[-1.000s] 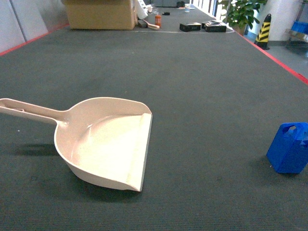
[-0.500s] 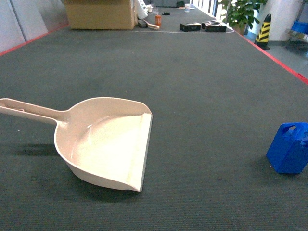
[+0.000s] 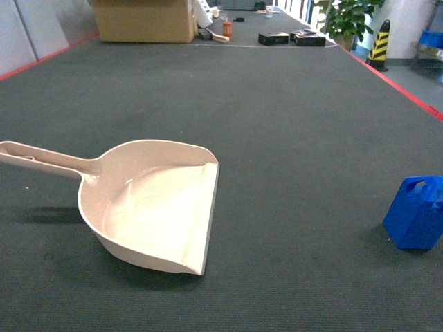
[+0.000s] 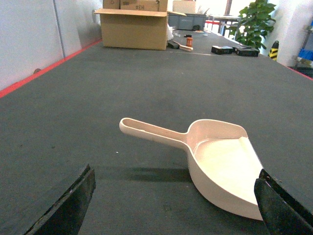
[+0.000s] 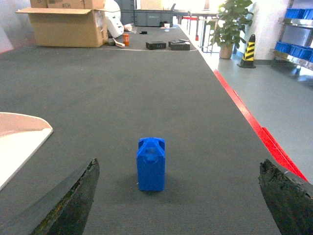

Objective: Place part in tray to right shelf

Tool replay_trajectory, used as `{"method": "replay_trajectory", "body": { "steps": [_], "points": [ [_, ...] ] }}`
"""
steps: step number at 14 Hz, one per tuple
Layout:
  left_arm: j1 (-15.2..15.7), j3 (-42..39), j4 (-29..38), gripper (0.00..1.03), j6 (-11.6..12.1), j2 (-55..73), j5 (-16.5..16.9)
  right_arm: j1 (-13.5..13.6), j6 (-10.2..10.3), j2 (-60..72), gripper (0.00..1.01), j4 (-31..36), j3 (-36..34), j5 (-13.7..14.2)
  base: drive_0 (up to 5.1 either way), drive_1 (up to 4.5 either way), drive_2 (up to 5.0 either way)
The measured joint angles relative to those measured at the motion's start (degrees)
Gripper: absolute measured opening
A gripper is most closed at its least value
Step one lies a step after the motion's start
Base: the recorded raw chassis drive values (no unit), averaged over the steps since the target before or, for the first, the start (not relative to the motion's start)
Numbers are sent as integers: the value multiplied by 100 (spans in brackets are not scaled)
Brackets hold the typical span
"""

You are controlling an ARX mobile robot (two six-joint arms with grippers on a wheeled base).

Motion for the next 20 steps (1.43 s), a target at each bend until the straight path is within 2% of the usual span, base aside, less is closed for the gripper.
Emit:
{"method": "replay_trajectory", "body": {
  "steps": [2, 3, 4, 5, 6, 7, 8, 10, 11, 13, 15, 16, 20],
  "points": [
    [7, 2, -50, 98, -44, 9, 26, 0, -2, 0, 98, 0, 0, 0, 0, 0, 0],
    [210, 160, -570, 98, -398, 195, 433, -2, 0, 0, 98, -4, 0, 0, 0, 0, 0],
    [782, 308, -691, 98, -981, 824, 1097, 0, -2, 0, 98, 2, 0, -2, 0, 0, 0],
    [1316, 315, -428, 98, -1541, 1246, 1685, 0, -2, 0, 98, 0, 0, -2, 0, 0, 0],
    [1718, 330, 221, 98, -1908, 1733, 2304, 0, -2, 0, 98, -4, 0, -2, 0, 0, 0],
    [1947, 398, 903, 98, -2273, 2455, 2717, 0, -2, 0, 98, 0, 0, -2, 0, 0, 0],
    [1947, 452, 1781, 98, -2712, 3403, 3003, 0, -2, 0, 98, -2, 0, -2, 0, 0, 0],
    [1596, 645, 3558, 98, -3379, 5333, 2929, 0, -2, 0, 98, 0, 0, -2, 0, 0, 0],
    [1438, 813, 4439, 98, -3705, 6347, 2763, 0, -2, 0, 98, -2, 0, -2, 0, 0, 0],
    [1248, 1331, 5687, 98, -4319, 8048, 2371, 0, -2, 0, 98, -2, 0, -2, 0, 0, 0],
    [1172, 1746, 6229, 98, -4774, 9307, 2203, 0, -2, 0, 98, -2, 0, -2, 0, 0, 0],
    [1093, 1956, 6293, 98, -4929, 9798, 2081, 0, -2, 0, 98, -2, 0, -2, 0, 0, 0],
    [730, 2774, 6472, 98, -5307, 10883, 1740, 0, -2, 0, 98, -2, 0, -2, 0, 0, 0]
  ]
}}
